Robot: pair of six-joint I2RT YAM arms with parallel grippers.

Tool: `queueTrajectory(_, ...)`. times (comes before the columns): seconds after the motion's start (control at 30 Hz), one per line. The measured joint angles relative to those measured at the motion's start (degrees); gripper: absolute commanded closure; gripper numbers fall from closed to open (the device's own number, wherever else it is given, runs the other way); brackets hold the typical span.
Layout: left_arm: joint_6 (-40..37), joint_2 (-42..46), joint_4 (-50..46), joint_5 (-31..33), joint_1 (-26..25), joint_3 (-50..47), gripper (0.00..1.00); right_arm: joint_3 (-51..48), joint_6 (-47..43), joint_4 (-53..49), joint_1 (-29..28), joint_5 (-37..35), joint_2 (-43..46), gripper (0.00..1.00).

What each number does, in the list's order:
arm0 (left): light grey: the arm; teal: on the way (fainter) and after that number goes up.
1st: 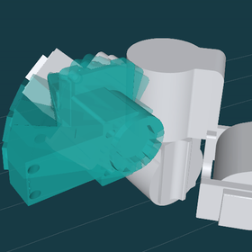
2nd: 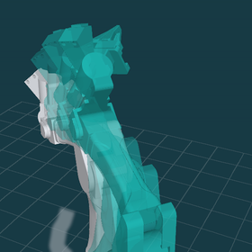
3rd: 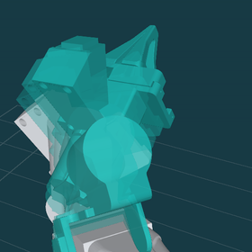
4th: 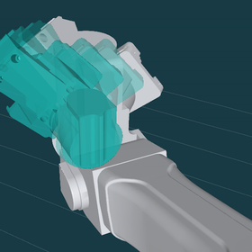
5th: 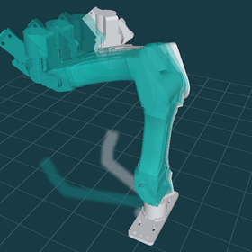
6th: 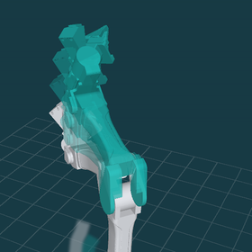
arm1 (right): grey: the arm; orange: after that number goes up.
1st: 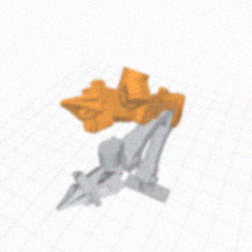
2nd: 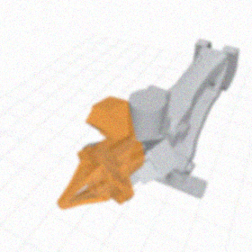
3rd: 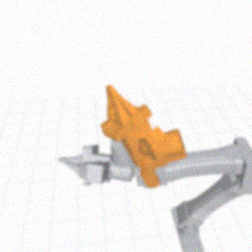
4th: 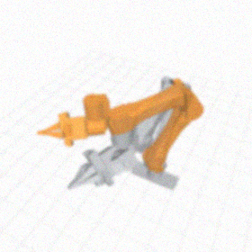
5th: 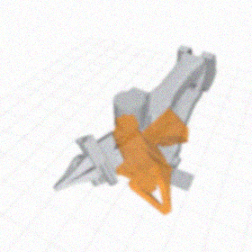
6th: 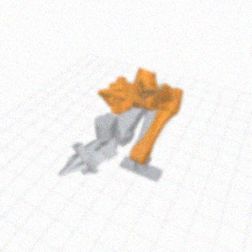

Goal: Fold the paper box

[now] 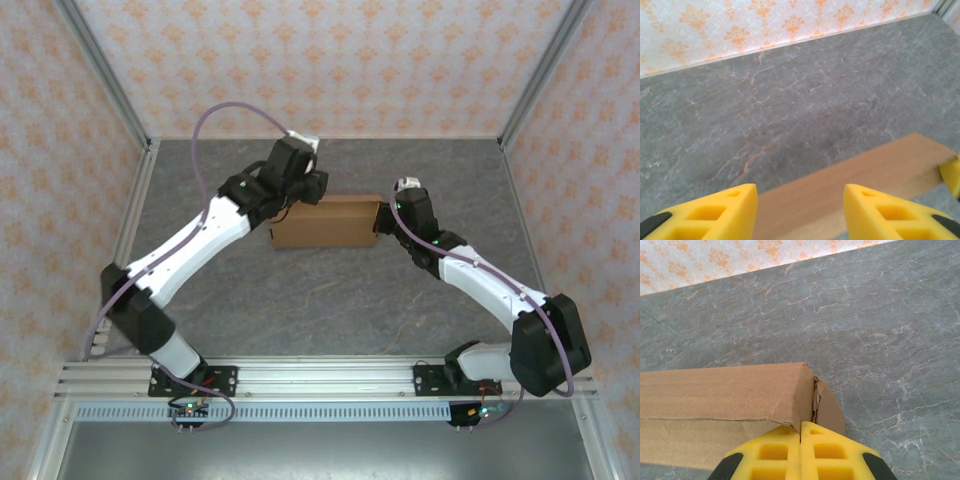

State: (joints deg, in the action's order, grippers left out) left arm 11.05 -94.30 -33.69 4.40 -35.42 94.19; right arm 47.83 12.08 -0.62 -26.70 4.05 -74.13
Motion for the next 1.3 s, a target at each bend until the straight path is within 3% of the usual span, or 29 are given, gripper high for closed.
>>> queueTrajectory(0.2,-1.53,-7.28,-3.32,0.07,1.36,3.39,0.65,0.0,-0.33,0.02,0.0,0.0,0.0,1.0)
queueTrajectory(0.77,-3.41,-6.36,-0.94,-1.25,1.81,-4.87,0.69,0.0,-0.31,0.02,0.0,0.04,-0.02,0.99)
queueTrajectory(1.3,0.92,2.05,8.76,-1.99,1.77,-17.73,0.68,1.03,-3.26,-5.64,0.0,0.87,1.05,0.6)
